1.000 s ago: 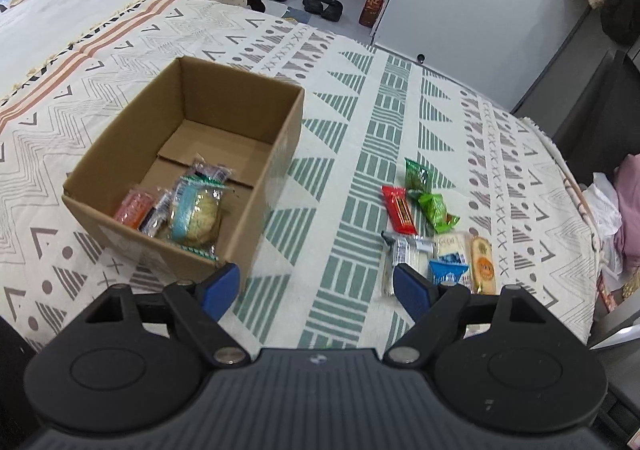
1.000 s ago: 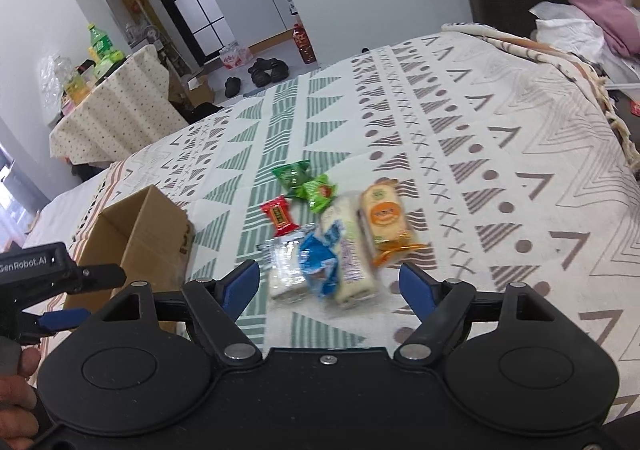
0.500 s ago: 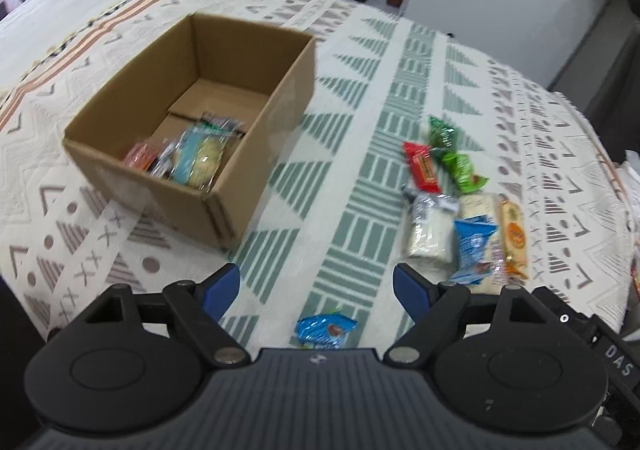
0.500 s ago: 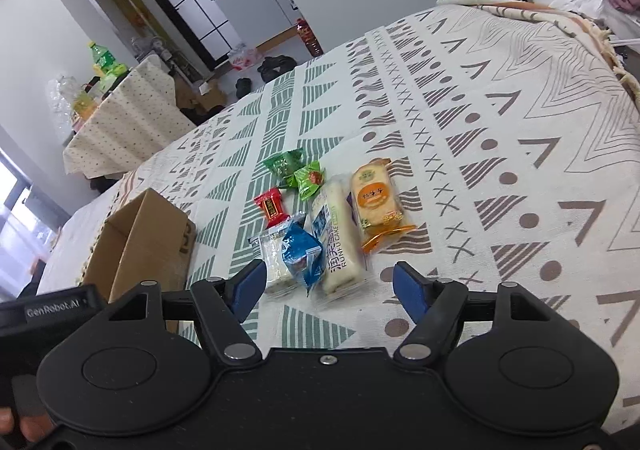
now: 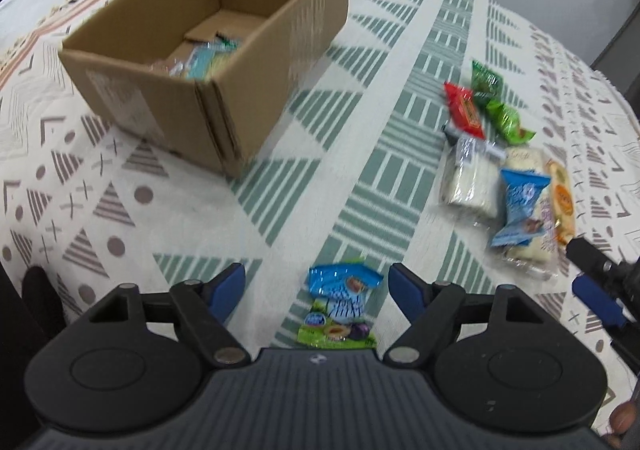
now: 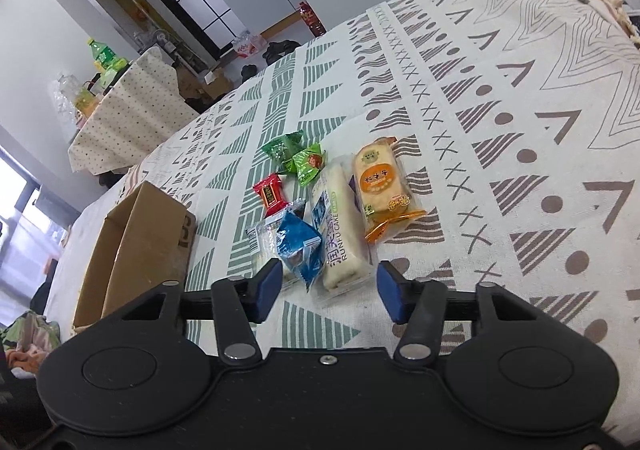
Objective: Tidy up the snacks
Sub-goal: 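Grasp the blue-green packet with the left tool while the right grasps the Runfu cake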
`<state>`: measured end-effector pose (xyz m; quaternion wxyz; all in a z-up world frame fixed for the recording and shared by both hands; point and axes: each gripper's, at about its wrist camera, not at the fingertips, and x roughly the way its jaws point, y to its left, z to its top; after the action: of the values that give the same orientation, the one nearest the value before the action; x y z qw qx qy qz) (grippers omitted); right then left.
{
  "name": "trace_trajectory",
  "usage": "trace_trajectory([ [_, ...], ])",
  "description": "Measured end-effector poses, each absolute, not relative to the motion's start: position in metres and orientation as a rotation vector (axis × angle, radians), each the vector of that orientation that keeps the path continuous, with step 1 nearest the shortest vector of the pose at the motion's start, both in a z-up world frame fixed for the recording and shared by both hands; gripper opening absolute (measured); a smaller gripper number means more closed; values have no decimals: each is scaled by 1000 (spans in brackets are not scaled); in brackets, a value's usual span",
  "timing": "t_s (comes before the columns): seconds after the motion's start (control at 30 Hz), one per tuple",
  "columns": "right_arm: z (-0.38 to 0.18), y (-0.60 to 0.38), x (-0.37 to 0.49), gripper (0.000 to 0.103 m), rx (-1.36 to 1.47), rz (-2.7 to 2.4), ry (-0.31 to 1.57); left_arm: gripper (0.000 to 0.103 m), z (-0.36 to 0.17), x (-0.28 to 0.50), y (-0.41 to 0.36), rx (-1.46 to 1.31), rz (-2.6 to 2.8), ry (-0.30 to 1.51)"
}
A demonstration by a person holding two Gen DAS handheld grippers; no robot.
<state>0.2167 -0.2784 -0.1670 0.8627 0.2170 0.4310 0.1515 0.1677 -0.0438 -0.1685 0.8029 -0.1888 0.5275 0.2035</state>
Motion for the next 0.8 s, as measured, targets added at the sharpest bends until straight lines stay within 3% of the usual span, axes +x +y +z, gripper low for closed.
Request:
trace_trajectory([
  [0.13, -175, -279, 227, 47, 460, 292, 919, 71, -182, 169, -47, -411, 441, 1166],
  [0.37, -185, -282, 235, 47, 487, 281, 945, 34, -197, 169, -47, -425, 479, 1202],
  [0.57, -191, -280, 242, 43, 490, 276, 965, 31, -191, 170, -44, -459, 470, 1174],
  [0.67, -196, -279, 246, 24, 498, 281, 987, 30, -183, 174, -45, -461, 460, 1148],
  [0.8, -196, -281, 242, 13, 513, 300, 994, 30, -173, 176, -46, -462, 450, 1121],
])
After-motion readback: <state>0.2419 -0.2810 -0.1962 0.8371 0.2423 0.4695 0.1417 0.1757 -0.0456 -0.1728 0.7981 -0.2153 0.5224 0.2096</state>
